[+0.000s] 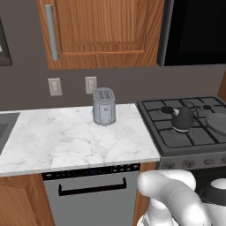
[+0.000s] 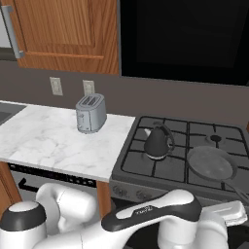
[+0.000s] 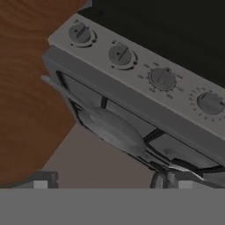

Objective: Pick the pan from the cabinet and place it on the stove. Then turn on the stove burner for the pan.

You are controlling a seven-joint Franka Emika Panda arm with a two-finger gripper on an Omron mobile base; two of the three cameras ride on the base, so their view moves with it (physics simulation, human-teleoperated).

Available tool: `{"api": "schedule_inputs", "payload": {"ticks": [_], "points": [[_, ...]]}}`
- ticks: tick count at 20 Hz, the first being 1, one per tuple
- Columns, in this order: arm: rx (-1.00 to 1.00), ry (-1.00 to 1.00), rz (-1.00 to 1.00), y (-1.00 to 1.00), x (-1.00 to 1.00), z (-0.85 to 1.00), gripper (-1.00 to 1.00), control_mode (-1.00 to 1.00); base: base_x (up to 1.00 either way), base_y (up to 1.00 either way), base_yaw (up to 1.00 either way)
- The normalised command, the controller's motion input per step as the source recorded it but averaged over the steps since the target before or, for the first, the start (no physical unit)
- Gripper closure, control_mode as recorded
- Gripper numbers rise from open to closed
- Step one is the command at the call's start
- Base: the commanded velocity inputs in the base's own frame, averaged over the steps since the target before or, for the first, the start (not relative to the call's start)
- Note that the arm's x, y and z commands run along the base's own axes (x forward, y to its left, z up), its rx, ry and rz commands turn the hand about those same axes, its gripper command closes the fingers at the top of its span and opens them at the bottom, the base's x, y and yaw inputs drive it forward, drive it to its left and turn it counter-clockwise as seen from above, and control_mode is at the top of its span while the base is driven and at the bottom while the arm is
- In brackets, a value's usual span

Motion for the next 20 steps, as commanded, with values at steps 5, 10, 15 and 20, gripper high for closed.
{"api": "schedule_inputs", "payload": {"ticks": [5, 10, 15, 20], "points": [[0.05, -0.05, -0.09, 0.0, 0.0, 0.0, -1.0, -1.0, 0.0, 0.0, 0.0], [0.02, -0.06, -0.04, 0.0, 0.0, 0.0, -1.0, -1.0, 0.0, 0.0, 0.0], [0.03, -0.04, -0.03, 0.0, 0.0, 0.0, -1.0, -1.0, 0.0, 0.0, 0.0], [0.02, -0.02, -0.01, 0.0, 0.0, 0.0, -1.0, -1.0, 0.0, 0.0, 0.0]]}}
